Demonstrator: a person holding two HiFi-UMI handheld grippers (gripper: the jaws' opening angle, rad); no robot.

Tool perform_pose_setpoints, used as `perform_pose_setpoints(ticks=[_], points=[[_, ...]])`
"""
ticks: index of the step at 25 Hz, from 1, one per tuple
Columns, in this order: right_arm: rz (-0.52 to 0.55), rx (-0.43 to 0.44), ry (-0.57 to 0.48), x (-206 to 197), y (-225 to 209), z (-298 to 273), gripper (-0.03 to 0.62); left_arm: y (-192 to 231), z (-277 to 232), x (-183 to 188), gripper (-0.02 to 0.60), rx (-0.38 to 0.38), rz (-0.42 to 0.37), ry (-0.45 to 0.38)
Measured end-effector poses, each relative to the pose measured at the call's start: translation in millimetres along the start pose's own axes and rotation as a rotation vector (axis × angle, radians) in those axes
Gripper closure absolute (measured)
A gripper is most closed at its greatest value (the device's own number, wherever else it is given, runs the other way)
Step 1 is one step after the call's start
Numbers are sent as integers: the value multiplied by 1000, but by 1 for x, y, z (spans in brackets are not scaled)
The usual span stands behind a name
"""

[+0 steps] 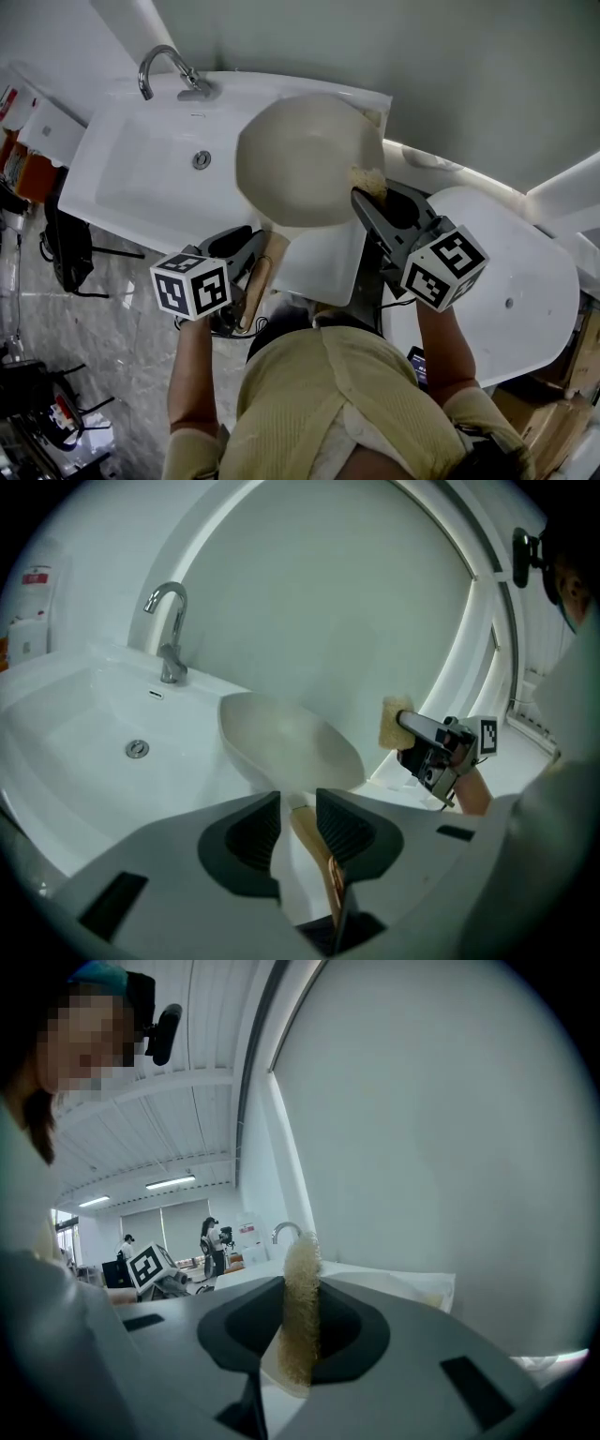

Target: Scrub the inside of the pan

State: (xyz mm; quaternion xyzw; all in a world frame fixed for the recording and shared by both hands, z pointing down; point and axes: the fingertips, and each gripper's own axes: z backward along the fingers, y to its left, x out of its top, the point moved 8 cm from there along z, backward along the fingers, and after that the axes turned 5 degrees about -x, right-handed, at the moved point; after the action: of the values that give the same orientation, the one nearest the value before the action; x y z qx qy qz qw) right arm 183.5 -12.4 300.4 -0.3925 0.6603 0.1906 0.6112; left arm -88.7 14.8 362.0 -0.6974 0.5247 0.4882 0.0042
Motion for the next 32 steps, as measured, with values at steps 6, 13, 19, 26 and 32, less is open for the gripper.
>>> perform_pose_setpoints(ticks=[6,13,19,26,32], points=[[36,-34,12,9,-5,-20,510,13,-14,5,422,-78,5,101],[87,-67,48,15,-7,-52,510,25,-29,7,417,-240,72,174],[135,-101,71,20,-11,-77,510,31,-36,8,405,-327,80,213],[290,-184,164,22,-19,-115,510,33,-38,9,405,-373,84,239],[425,-262,231,25,-34,-152,510,36,-38,11,405,-402,91,245]])
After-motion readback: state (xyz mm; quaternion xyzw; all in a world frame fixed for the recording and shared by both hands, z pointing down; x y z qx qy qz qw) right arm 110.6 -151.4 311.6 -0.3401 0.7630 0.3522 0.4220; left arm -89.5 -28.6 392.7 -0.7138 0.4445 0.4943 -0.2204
